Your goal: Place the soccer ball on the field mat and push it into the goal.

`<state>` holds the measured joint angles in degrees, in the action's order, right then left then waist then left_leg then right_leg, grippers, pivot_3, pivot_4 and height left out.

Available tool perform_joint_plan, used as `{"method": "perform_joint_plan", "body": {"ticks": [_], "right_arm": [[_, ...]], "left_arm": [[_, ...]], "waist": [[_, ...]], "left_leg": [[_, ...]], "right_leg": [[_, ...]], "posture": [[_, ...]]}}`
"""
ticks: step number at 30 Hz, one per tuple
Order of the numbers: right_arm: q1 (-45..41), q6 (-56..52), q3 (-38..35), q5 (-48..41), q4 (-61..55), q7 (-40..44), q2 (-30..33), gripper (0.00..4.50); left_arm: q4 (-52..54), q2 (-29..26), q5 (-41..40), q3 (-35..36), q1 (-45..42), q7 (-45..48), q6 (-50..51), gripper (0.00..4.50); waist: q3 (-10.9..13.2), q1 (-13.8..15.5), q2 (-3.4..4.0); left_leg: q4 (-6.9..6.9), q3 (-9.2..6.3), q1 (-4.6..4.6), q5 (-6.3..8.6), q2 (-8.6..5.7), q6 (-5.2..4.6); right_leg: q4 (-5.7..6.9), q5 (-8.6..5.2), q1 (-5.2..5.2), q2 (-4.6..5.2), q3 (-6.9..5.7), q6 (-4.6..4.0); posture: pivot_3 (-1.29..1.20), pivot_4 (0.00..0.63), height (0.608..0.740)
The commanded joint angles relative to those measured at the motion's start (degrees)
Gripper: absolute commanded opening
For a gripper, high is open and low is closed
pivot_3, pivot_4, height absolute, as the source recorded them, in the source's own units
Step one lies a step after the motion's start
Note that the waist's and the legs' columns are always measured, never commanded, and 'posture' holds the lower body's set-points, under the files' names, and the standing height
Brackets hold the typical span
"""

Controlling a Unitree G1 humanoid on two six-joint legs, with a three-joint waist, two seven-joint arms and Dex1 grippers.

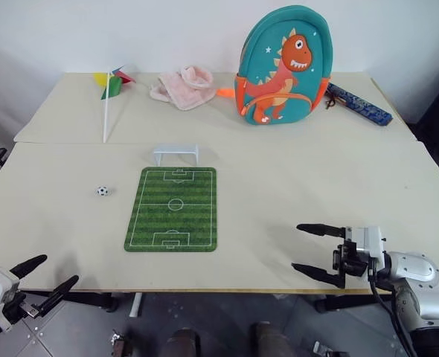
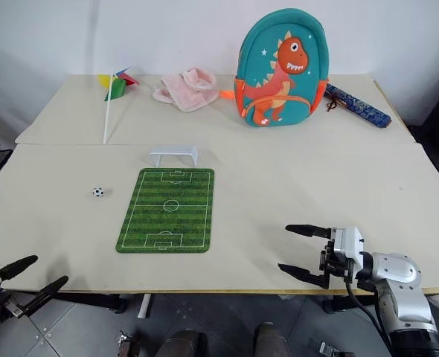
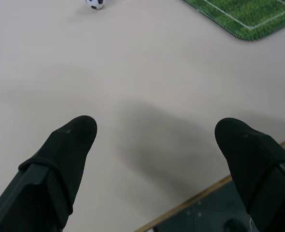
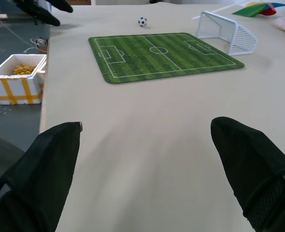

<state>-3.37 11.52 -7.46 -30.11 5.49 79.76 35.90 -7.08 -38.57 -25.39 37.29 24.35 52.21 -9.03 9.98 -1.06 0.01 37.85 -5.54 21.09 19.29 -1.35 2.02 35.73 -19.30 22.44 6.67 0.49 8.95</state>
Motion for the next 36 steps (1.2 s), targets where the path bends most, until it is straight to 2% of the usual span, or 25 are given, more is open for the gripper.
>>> {"method": "perform_joint_plan", "body": {"ticks": [1, 6, 7, 11, 15, 18, 21, 26, 30, 36], "right_arm": [[0.55, 0.93, -0.08, -0.44, -1.66, 1.83, 0.91, 4.50], [-0.13, -0.69, 1.17, -1.70, -3.77, 3.10, 0.17, 4.50], [-0.69, -1.16, 1.17, -2.52, -4.82, 2.25, -0.75, 4.50], [-5.23, -10.04, -0.03, -9.19, -11.13, -12.28, -9.24, 4.50], [-5.28, -10.55, 1.52, -7.58, -14.09, -15.97, -13.18, 4.50], [-5.05, -9.08, 2.19, -6.57, -15.10, -17.08, -15.05, 4.50], [-5.03, -7.83, 3.11, -4.77, -15.35, -16.06, -14.56, 4.50], [-4.41, -6.67, 3.49, -3.09, -14.64, -14.78, -13.66, 4.50], [-3.61, -6.03, 3.40, -2.40, -13.82, -13.94, -12.88, 4.50], [-2.54, -5.93, 3.44, -2.37, -14.65, -14.82, -12.99, 4.50]], "left_arm": [[3.21, -0.84, -1.63, 1.97, 1.03, 0.02, 1.53, 4.48], [6.49, 1.17, -4.86, 2.94, 2.44, -0.21, 4.42, 4.48], [7.67, 2.56, -6.67, 4.02, 1.89, -2.32, 5.61, 4.48], [12.24, 12.39, -10.43, 4.27, -3.22, -16.73, 10.20, 4.48], [13.73, 20.93, -7.81, 1.78, -10.57, -29.34, 10.50, 4.48], [14.09, 23.59, -5.17, -2.34, -13.92, -32.52, 10.76, 4.48], [14.16, 22.93, -2.67, -5.85, -18.25, -36.68, 14.33, 4.48], [12.17, 17.58, -1.45, -8.84, -26.88, -37.29, 19.47, 4.48], [5.76, 10.56, 2.39, -11.73, -37.66, -39.78, 26.67, 4.48], [-3.59, 7.45, 5.13, -15.16, -44.68, -38.07, 29.36, 4.48]], "waist": [[0.00, -0.01, 0.00], [0.00, -0.26, 0.00], [0.00, -0.34, 0.00], [-0.01, -0.46, 0.06], [-0.10, 1.07, -0.09], [-0.17, 1.88, -0.21], [-0.17, 2.12, -0.22], [-0.17, 1.78, -0.22], [-0.17, 1.63, -0.22], [-0.17, 0.41, -0.22]], "left_leg": [[0.00, 0.00, 0.00, 0.00, 0.00, 0.00], [0.00, 0.00, 0.00, 0.00, 0.02, 0.00], [0.00, 0.00, 0.00, 0.00, 0.03, 0.01], [0.02, 0.01, -0.04, 0.00, 0.09, 0.05], [0.16, -0.11, -0.02, -0.04, 0.04, 0.12], [0.20, -0.12, 0.03, -0.03, -0.16, 0.09], [0.21, -0.11, 0.02, -0.03, -0.38, 0.09], [0.19, -0.09, 0.01, -0.04, -0.36, 0.11], [0.19, -0.13, 0.01, -0.09, -0.37, 0.16], [0.12, -0.11, 0.00, -0.10, -0.44, 0.12]], "right_leg": [[0.00, 0.00, 0.00, 0.00, 0.00, 0.00], [0.00, 0.00, 0.01, -0.01, 0.00, 0.00], [0.00, 0.00, 0.00, -0.01, 0.00, 0.00], [0.06, 0.01, 0.01, -0.02, 0.04, -0.01], [0.21, 0.01, 0.02, -0.06, -0.05, -0.02], [0.20, 0.04, 0.02, -0.04, -0.06, -0.02], [0.22, 0.04, 0.03, -0.04, -0.04, -0.02], [0.26, 0.03, 0.07, -0.09, -0.03, -0.02], [0.30, 0.04, 0.08, -0.11, -0.06, -0.02], [0.36, 0.04, 0.11, -0.06, -0.04, -0.01]], "posture": [[0.00, 0.150, 0.740], [0.00, 0.150, 0.740], [0.00, 0.150, 0.740], [0.00, 0.150, 0.740], [0.00, 0.150, 0.740], [0.00, 0.150, 0.740], [0.00, 0.150, 0.740], [0.00, 0.150, 0.740], [0.00, 0.150, 0.740], [0.00, 0.150, 0.740]]}}
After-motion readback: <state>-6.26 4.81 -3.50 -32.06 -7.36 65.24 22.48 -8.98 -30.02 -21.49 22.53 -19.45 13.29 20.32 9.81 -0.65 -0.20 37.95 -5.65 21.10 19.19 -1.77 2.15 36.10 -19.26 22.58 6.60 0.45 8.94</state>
